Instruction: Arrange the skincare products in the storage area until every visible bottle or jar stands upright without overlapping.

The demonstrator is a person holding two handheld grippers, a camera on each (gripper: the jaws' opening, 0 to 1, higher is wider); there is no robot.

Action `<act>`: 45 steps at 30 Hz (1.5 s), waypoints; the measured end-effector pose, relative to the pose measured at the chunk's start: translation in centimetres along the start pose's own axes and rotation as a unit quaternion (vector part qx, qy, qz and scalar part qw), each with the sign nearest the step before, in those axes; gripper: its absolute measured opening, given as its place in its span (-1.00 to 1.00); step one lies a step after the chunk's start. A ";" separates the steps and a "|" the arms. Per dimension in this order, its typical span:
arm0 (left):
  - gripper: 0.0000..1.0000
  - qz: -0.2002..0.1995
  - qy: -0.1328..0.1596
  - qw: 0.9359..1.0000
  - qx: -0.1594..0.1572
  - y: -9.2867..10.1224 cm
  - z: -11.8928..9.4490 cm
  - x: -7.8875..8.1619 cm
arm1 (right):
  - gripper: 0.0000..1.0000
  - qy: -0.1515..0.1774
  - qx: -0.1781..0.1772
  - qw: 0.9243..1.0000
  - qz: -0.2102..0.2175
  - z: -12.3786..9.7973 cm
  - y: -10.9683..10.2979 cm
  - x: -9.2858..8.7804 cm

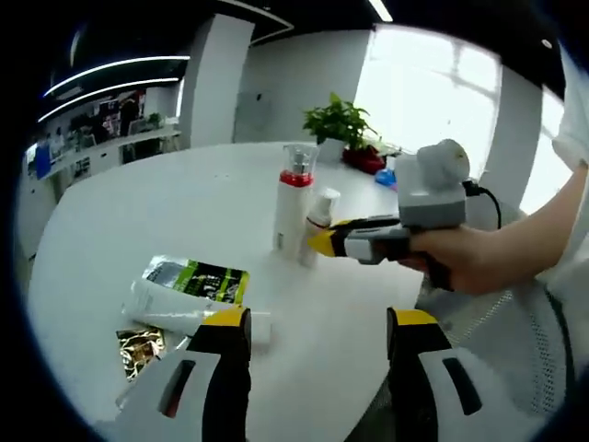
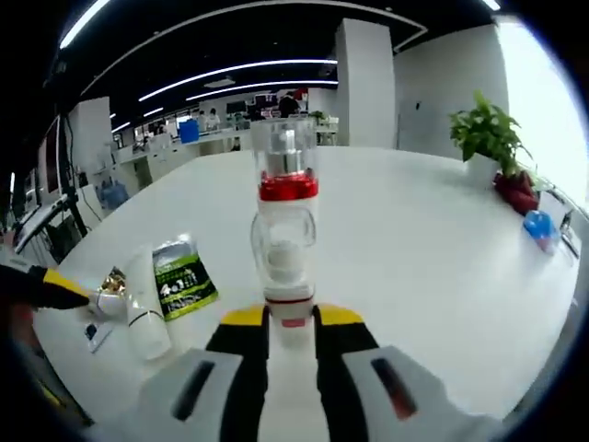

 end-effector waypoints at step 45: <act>0.16 -0.006 0.010 1.000 0.008 0.3 -1.1 0.0 | -0.62 -0.007 -0.006 1.000 -0.012 0.5 -0.8 -0.2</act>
Point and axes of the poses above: the point that each gripper's makers call its tool centre point, and the gripper's own axes: z roughly forward along the fingers, y roughly to its right, x roughly out of its top, the point moved 4 cm from there along -z, roughly backward along the fingers, and after that the axes turned 11 degrees about -x, right-handed, at the moved point
